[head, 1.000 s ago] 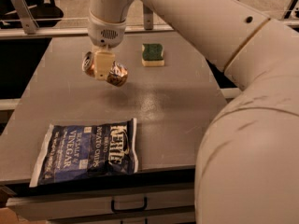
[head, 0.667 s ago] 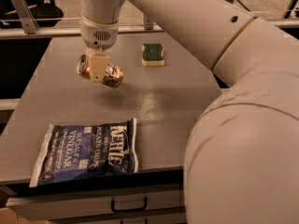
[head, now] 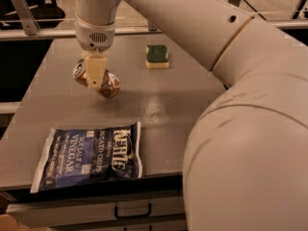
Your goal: Knock orange can over
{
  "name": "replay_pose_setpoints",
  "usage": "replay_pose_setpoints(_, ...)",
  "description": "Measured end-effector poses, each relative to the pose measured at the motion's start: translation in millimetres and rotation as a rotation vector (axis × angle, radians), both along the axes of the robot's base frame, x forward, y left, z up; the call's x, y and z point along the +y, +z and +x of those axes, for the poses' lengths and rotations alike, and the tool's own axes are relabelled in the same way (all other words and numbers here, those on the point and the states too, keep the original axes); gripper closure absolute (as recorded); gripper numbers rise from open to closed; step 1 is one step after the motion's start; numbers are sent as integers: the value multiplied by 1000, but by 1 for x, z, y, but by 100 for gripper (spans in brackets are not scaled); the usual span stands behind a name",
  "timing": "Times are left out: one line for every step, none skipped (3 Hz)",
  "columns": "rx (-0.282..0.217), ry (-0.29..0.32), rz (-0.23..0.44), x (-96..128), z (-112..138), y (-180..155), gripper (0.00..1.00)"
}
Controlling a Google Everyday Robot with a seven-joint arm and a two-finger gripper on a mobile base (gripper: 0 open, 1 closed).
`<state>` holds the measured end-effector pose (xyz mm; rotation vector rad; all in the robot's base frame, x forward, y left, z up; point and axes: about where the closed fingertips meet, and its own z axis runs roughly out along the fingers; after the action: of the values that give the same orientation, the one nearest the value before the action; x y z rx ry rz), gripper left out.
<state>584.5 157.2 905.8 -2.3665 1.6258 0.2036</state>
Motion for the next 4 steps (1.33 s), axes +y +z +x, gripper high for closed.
replay_pose_setpoints(9,-3,18,2,-6,-1,0)
replay_pose_setpoints(16,-9,37,3,-9,-2,0)
replay_pose_setpoints(18,-9,50,6,-10,-1,0)
replay_pose_setpoints(33,-34,157,5,-6,4,0)
